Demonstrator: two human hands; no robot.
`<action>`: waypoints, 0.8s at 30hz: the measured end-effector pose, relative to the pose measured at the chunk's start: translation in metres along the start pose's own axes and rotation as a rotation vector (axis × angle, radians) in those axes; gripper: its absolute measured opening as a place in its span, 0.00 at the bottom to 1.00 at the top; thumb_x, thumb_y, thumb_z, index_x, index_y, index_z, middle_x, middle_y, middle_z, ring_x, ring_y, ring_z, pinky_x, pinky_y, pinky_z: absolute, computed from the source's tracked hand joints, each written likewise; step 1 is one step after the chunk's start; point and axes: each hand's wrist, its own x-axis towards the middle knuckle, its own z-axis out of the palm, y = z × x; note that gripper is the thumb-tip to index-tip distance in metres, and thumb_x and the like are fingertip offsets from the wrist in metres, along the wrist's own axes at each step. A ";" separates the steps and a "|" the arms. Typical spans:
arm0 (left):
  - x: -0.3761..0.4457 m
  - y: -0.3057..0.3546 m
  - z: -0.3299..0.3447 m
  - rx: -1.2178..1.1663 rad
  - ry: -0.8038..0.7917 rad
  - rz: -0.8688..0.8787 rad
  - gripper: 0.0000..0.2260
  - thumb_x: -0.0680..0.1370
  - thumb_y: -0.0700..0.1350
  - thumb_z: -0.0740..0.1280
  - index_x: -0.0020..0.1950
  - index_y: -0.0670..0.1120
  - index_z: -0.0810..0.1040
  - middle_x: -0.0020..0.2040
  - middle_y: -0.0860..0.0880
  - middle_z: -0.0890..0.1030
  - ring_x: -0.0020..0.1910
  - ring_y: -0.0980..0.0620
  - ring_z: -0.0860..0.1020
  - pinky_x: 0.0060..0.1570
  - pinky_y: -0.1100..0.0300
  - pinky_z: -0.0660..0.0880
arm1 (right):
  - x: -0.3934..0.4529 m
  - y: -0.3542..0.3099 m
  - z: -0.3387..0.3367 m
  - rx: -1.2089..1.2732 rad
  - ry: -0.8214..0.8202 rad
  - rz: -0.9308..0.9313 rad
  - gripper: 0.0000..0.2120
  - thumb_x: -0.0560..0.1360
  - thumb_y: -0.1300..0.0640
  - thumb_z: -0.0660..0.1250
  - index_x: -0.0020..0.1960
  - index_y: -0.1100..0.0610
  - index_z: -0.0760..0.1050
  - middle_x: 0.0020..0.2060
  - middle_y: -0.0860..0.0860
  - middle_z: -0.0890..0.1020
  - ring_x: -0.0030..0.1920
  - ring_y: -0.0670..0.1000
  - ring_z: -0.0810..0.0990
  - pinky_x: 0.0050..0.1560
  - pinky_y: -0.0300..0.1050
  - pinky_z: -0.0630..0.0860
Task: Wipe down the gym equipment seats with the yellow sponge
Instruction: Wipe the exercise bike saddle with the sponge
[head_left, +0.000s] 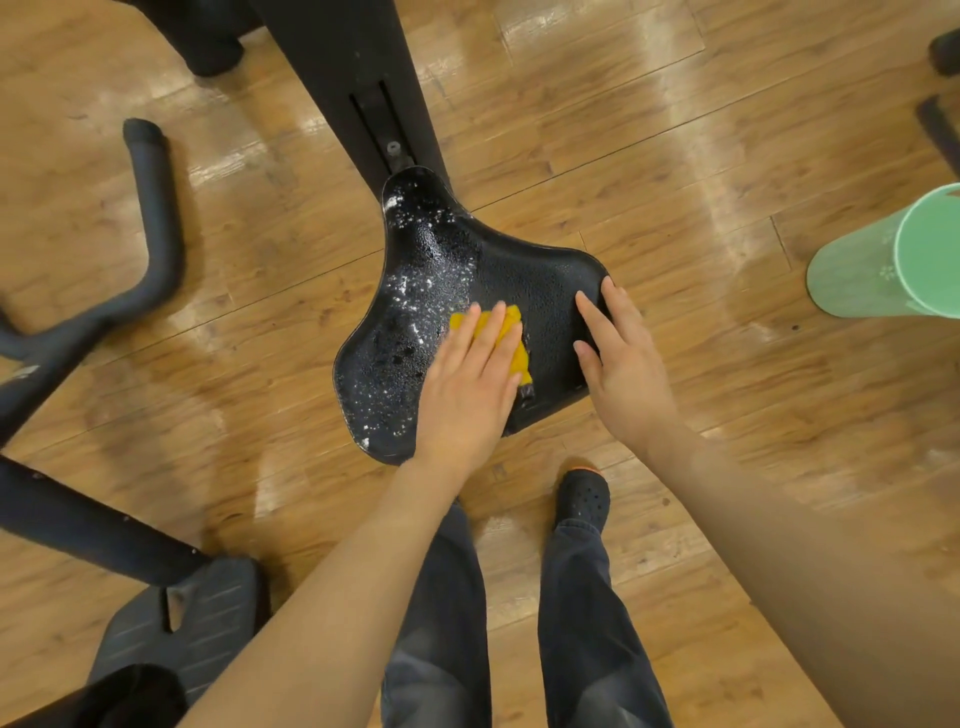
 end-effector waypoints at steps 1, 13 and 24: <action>-0.014 -0.003 0.003 0.007 0.009 0.026 0.23 0.80 0.50 0.53 0.74 0.45 0.64 0.76 0.46 0.63 0.76 0.44 0.57 0.73 0.47 0.60 | 0.001 -0.001 -0.001 0.001 -0.006 0.003 0.22 0.80 0.58 0.59 0.74 0.55 0.62 0.76 0.55 0.57 0.76 0.54 0.53 0.72 0.46 0.54; 0.029 0.010 -0.006 -0.030 -0.019 -0.081 0.22 0.82 0.47 0.59 0.76 0.48 0.61 0.77 0.49 0.59 0.77 0.46 0.54 0.74 0.50 0.56 | 0.000 -0.004 -0.001 -0.084 0.042 -0.008 0.23 0.80 0.57 0.59 0.74 0.55 0.62 0.75 0.57 0.59 0.76 0.56 0.55 0.73 0.58 0.58; -0.033 -0.013 0.003 0.027 0.035 -0.249 0.25 0.79 0.50 0.57 0.76 0.46 0.61 0.77 0.46 0.59 0.77 0.42 0.55 0.73 0.49 0.57 | -0.007 -0.046 0.031 -0.191 0.013 -0.090 0.25 0.78 0.49 0.55 0.74 0.54 0.62 0.76 0.54 0.58 0.77 0.56 0.50 0.75 0.58 0.46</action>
